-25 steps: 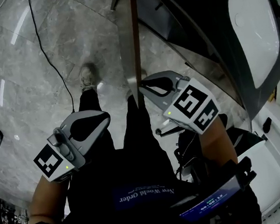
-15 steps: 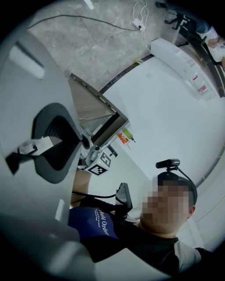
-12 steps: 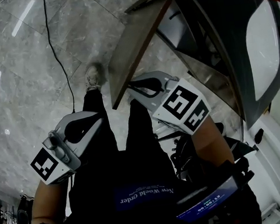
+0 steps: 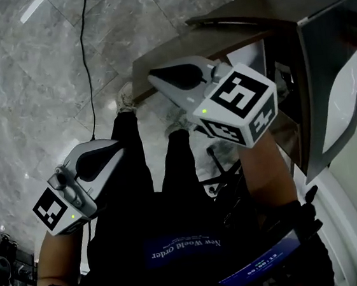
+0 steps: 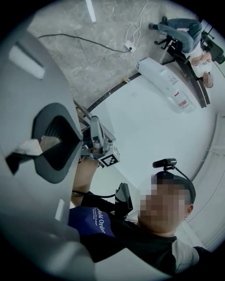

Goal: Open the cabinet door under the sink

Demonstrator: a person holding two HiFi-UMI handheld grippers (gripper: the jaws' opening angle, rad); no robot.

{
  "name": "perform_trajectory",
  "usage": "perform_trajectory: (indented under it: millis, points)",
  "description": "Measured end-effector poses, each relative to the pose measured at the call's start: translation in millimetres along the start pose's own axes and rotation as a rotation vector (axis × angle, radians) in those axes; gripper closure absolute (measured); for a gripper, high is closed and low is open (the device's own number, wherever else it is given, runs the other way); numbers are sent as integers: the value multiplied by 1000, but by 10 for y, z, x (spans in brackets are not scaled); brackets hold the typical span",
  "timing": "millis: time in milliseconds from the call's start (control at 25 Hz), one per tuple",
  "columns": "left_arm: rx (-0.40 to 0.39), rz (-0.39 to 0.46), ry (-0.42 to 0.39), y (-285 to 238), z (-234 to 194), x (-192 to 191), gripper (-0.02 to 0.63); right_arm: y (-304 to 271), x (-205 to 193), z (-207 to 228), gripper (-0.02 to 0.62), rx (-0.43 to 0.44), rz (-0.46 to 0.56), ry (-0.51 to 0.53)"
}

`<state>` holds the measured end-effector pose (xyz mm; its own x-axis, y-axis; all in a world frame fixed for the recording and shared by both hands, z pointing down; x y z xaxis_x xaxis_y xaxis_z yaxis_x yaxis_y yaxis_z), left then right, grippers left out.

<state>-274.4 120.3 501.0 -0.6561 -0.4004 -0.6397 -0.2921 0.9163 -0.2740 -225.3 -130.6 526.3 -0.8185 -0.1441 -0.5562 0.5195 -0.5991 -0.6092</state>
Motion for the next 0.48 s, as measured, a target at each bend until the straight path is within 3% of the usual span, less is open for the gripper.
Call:
perform_trajectory:
  millis: [120,320,480]
  points:
    - [3,21,10,145,-32,-22,603,-21,229,81,594,-71,20,20]
    - [15,40,16,262,-25,11,604,-164,105,131,594,-146,-60,130]
    - [19,32,12,268,20,27,603,-141,117,101,593,-145,36,122]
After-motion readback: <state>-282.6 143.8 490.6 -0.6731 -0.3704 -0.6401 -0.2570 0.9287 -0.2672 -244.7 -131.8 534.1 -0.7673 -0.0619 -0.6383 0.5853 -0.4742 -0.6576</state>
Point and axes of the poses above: the fingertips, and each gripper's own axes: y backward along the fingers, z to its right, x out of its top, the point moved 10 cm from there along y, backward along the fingers, and after that the axes turned 2 degrees about x, right-handed, at the moved point
